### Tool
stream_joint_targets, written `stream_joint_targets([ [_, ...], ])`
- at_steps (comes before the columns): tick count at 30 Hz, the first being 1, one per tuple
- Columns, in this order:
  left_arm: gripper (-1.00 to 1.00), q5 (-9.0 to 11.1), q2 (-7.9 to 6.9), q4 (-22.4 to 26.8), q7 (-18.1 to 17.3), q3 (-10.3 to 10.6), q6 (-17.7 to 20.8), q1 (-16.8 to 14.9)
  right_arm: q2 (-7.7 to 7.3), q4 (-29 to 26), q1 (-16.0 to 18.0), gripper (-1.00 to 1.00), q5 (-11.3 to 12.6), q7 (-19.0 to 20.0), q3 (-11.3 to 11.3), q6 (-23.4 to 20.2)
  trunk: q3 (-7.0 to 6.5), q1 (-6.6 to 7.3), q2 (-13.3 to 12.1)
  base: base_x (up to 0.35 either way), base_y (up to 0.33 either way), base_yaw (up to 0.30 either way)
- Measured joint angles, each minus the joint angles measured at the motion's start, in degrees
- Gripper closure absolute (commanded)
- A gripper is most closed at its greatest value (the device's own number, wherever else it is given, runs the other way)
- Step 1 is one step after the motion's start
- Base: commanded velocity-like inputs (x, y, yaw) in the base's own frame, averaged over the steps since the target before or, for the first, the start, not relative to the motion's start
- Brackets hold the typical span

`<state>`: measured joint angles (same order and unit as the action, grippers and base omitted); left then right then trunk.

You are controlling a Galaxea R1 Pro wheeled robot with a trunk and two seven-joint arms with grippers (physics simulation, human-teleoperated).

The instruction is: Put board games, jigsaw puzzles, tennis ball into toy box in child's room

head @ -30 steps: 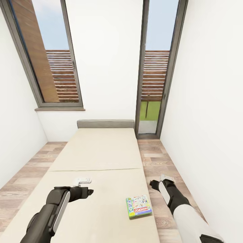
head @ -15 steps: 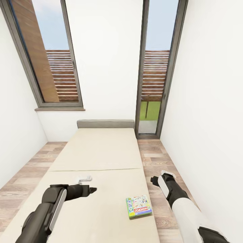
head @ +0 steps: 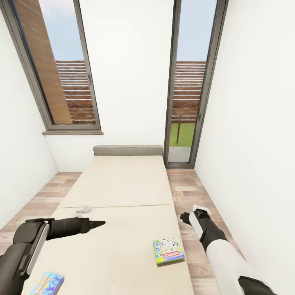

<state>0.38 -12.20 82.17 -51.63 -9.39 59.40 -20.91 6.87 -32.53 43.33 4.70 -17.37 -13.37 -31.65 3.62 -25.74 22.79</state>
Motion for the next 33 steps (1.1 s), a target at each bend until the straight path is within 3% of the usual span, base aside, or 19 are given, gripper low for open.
stream_joint_targets([
  [3, -1.00, 0.0, -1.94, 0.1, -7.7, -1.8, 0.0, -0.1, 0.35, -0.8, -0.1, -1.00, 0.0, -0.1, 1.2, -0.1, 0.00, 0.00, 0.0, 0.000, 0.000, 0.000],
  [4, -1.00, -0.1, -2.69, 0.1, -12.6, -2.4, 0.0, -0.1, 0.49, -1.6, -0.2, -1.00, 0.0, -0.1, 2.2, -0.3, 0.00, 0.00, 0.0, 0.000, 0.000, 0.000],
  [5, -1.00, -0.2, -2.99, 0.1, -14.9, -2.7, -0.1, -0.1, 0.53, -2.1, -0.2, -1.00, 0.1, -0.1, 2.7, -0.5, 0.00, 0.00, 0.0, 0.000, 0.000, 0.000],
  [10, -1.00, -0.6, -4.15, 0.2, -22.4, -3.6, -0.2, -0.1, 0.71, -4.1, -0.5, -1.00, 0.4, -0.1, 4.3, -1.8, 0.01, 0.00, 0.0, 0.000, 0.000, 0.013],
  [19, -1.00, -0.6, -5.98, 0.2, -26.0, -4.4, -0.2, -0.1, 0.93, -5.2, -0.4, -1.00, 0.7, -0.1, 5.0, -5.0, 0.46, 0.00, 0.0, 0.000, 0.000, 0.099],
  [33, -1.00, -0.7, -6.21, 0.2, -26.1, -4.6, -0.3, -0.1, 0.83, -5.3, -0.4, -1.00, 0.8, 0.0, 4.9, -5.8, 1.64, -0.01, 0.0, 0.000, 0.000, 0.118],
])
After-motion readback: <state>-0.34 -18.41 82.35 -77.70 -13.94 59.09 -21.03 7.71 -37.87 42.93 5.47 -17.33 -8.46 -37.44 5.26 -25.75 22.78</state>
